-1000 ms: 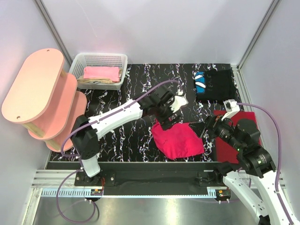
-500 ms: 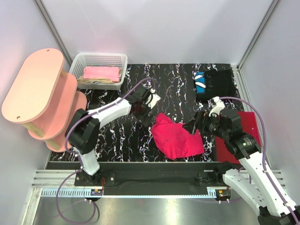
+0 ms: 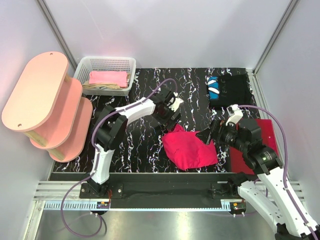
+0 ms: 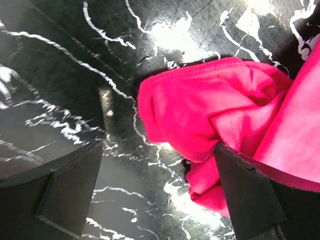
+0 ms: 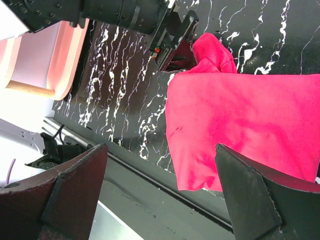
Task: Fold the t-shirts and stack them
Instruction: Flatten out the tshirt
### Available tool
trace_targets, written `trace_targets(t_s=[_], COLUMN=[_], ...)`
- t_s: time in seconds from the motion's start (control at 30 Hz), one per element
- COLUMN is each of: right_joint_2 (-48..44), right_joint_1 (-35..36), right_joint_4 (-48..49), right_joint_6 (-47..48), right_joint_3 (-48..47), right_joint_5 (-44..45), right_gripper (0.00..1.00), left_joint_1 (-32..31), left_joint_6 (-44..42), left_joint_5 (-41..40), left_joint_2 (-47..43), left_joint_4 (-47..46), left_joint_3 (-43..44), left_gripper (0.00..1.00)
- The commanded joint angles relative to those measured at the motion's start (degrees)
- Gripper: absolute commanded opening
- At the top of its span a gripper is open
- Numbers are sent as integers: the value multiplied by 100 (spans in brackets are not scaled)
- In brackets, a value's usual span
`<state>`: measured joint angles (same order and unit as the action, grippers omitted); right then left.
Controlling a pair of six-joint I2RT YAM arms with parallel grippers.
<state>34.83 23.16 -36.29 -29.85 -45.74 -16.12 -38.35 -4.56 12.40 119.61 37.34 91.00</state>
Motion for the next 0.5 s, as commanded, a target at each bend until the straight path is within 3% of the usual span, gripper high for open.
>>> trace_targets(t_s=[0.0,0.17,0.27,0.3,0.37,0.4,0.47], right_joint_2=[85,173,191,191,200,200,200], right_joint_1=[22,22,31,31,13,22,22], right_joint_4=[70,79,105,96,105,114,114], right_joint_6=[5,40,49,40,40,40,40], right_joint_3=[-199,-252,-252,-252,-252,-260,-269], right_joint_5=[-119,-85,-93,-93,-76,-67,-58], right_gripper=[96,95,95,96,95,95,95], left_joint_1=[3,-85,-111,-120,-120,-120,-94], left_joint_6=[131,139,139,122,122,113,87], left_joint_5=[578,789,1105,1237,1326,1361,1344], left_joint_2=[194,396,466,475,519,519,458], left_joint_4=[54,115,185,203,335,379,580], left_joint_3=[313,383,445,506,602,707,822], left_gripper=[99,96,68,46,22,2,0])
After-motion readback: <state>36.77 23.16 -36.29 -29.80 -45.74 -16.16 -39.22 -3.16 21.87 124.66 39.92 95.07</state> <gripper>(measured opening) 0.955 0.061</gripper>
